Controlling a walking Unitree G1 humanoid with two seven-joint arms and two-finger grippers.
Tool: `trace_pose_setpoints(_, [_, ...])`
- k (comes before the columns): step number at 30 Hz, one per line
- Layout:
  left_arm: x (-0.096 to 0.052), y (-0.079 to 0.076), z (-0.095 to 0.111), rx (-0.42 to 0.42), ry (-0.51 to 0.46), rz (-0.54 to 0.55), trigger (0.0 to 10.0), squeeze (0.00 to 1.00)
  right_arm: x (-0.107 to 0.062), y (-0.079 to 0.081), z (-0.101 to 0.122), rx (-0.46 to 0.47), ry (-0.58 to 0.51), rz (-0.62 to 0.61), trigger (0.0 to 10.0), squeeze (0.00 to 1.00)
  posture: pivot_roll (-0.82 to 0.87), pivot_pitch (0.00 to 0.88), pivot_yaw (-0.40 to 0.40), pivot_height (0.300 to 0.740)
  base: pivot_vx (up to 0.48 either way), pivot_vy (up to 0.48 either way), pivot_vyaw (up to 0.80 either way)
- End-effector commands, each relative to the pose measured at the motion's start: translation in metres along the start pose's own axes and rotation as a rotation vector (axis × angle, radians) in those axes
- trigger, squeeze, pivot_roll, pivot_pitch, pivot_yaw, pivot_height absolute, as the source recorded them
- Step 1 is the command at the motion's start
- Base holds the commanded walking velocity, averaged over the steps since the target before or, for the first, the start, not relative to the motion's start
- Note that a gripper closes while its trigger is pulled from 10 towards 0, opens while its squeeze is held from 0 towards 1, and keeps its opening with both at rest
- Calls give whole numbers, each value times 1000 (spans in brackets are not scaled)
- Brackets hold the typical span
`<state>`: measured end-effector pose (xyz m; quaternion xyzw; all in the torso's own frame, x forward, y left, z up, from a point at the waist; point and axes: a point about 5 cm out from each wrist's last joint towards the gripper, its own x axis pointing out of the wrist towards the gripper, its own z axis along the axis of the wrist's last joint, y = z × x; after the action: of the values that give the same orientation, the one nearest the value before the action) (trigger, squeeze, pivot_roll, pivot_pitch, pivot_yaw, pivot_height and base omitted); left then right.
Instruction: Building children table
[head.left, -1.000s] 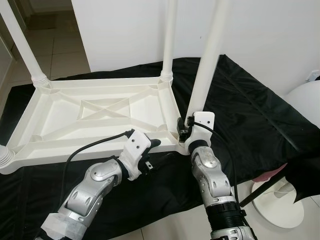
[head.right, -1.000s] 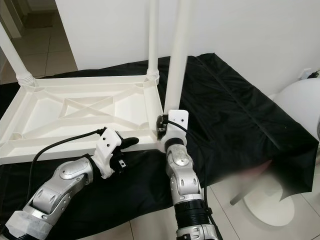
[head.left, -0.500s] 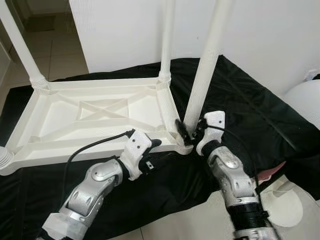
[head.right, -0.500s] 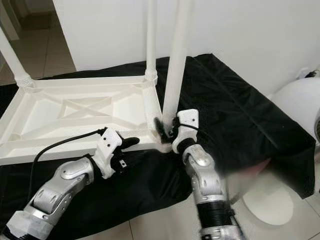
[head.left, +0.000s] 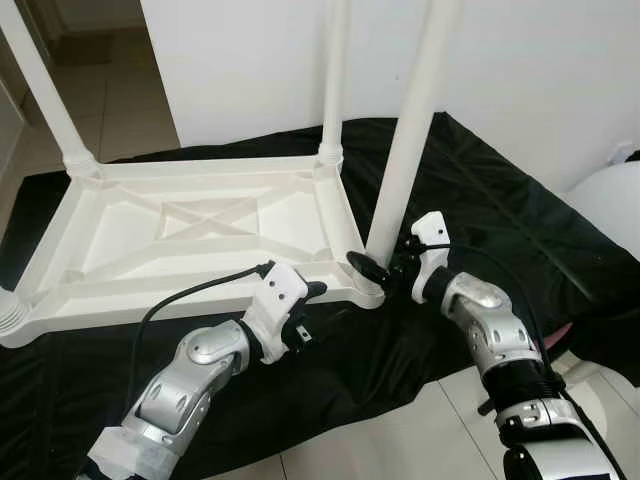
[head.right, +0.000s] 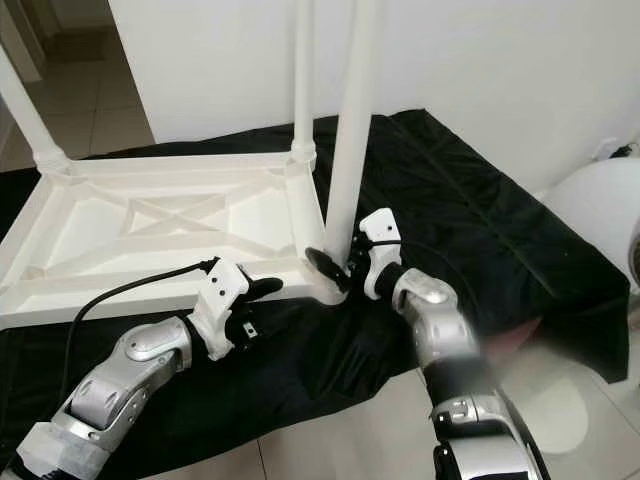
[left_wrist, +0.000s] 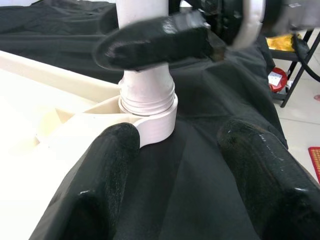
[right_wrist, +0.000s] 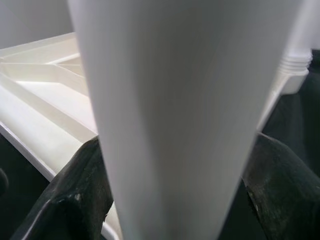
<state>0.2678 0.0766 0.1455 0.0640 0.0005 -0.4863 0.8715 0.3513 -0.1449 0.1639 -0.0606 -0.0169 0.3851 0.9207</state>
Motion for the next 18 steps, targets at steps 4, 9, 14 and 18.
trace_pose_setpoints(4, [-1,-4,-1,11,12,-57,10000,0,5,1,-7,-16,44,52,9137,0,-53,2,-18,740,0,0,0])
trace_pose_setpoints(9, [-2,-2,0,19,11,-38,10000,0,9,-1,-11,-34,72,93,0,0,-40,0,-26,740,0,0,0])
trace_pose_setpoints(14, [-2,-1,0,20,10,-31,10000,0,7,-2,-17,-39,91,114,0,0,-41,0,-27,740,0,0,0])
trace_pose_setpoints(18, [-2,-1,0,19,10,-31,10000,0,6,-3,-19,-31,89,104,0,0,-41,0,-27,740,0,0,0])
